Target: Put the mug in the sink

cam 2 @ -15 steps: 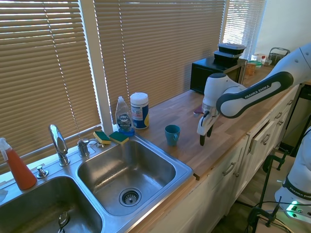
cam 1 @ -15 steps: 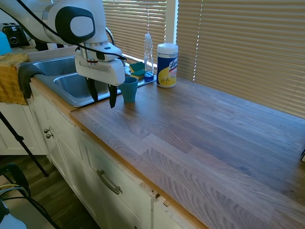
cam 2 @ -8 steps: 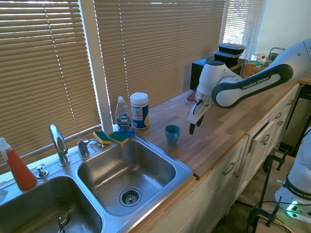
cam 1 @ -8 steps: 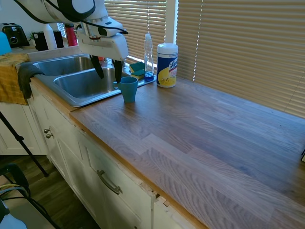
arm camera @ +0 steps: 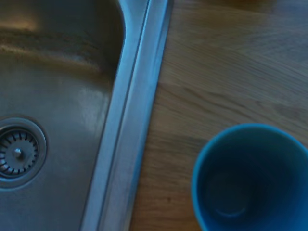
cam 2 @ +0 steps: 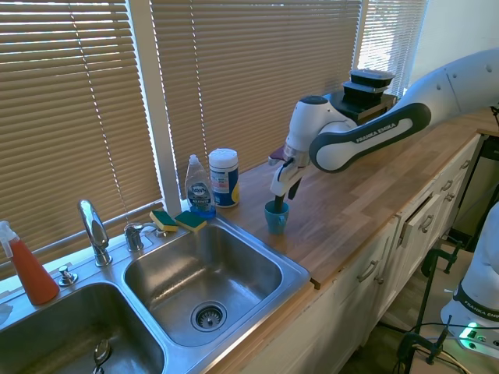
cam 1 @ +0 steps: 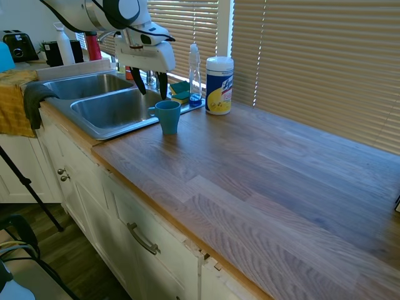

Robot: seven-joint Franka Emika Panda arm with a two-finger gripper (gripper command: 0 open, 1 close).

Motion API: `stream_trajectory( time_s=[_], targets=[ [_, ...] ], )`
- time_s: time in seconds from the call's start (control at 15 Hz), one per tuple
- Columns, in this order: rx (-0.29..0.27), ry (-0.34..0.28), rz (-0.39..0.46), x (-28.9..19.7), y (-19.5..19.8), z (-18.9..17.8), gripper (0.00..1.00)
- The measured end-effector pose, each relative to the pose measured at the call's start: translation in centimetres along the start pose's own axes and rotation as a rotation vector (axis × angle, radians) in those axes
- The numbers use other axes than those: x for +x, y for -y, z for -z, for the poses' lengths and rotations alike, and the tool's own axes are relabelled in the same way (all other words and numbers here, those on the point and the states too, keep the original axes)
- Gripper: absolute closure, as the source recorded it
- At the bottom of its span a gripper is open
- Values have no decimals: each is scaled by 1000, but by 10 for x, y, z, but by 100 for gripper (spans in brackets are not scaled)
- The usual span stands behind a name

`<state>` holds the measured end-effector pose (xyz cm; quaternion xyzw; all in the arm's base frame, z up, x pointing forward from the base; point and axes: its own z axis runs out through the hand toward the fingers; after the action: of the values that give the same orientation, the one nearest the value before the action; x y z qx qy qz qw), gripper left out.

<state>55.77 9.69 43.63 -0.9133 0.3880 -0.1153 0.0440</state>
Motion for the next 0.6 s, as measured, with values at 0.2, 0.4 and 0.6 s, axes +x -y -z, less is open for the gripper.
stream_trajectory(
  time_s=[0.2, 0.4, 0.6],
  targets=[
    [-18, 20, -10, 8, 16, -25, 0],
    [-51, 52, -14, 12, 26, -59, 0],
    [-83, 80, -12, 13, 39, -86, 100]
  ],
)
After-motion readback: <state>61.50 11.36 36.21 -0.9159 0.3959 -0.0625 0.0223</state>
